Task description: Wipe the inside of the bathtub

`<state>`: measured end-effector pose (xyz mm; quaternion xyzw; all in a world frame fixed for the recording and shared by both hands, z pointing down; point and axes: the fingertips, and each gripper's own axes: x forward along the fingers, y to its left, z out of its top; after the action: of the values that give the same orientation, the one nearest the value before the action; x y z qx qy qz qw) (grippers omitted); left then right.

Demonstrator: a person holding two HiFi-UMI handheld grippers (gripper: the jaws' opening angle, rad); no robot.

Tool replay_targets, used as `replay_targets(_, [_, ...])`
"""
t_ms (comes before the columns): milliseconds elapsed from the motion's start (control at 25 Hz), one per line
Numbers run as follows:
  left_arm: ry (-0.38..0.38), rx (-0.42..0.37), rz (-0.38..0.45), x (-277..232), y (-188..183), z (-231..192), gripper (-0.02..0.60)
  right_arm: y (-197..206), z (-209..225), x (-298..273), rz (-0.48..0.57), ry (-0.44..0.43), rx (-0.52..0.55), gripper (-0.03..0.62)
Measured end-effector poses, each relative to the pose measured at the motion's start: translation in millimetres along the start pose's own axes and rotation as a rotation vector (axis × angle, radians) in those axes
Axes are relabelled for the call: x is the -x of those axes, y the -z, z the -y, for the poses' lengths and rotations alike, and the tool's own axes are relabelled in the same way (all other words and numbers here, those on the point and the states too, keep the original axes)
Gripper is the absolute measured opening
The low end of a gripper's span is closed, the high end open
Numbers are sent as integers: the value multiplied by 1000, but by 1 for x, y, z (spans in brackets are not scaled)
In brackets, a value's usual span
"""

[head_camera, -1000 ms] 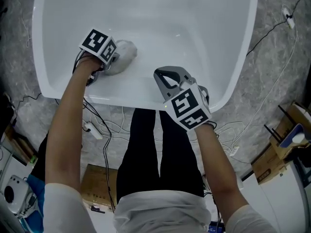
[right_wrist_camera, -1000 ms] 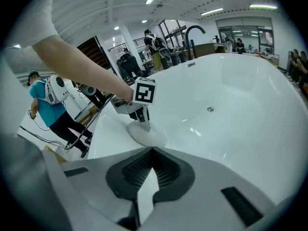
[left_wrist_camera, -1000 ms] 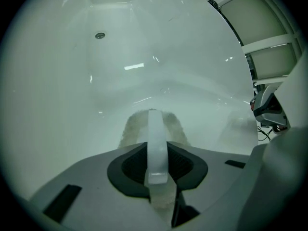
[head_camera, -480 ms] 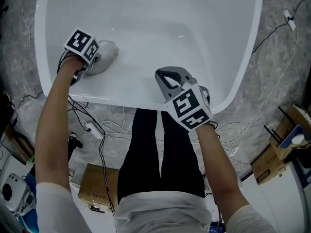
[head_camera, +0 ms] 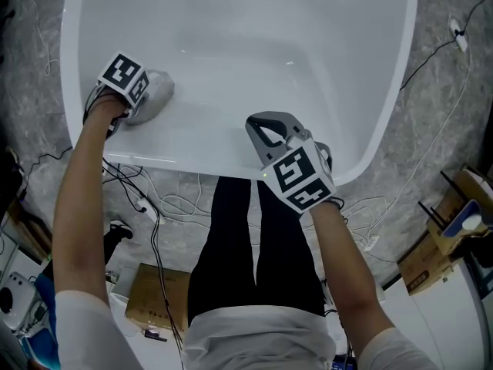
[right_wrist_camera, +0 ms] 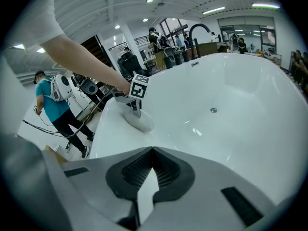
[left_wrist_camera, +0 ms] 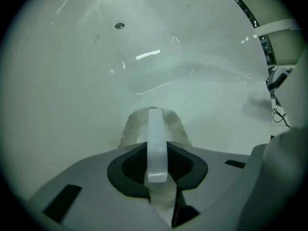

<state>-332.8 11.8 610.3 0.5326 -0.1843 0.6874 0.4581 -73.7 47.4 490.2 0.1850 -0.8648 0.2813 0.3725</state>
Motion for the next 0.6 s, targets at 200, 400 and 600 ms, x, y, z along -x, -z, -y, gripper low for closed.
replay_targets(200, [1, 9, -3, -7, -2, -12, 97, 0, 5, -6, -6, 8, 2, 20])
replay_targets(400, [8, 11, -1, -16, -10, -16, 97, 0, 8, -6, 22, 2, -26, 20])
replay_targets(600, [-1, -10, -5, -29, -24, -21, 97, -6, 17, -7, 59, 15, -19, 20])
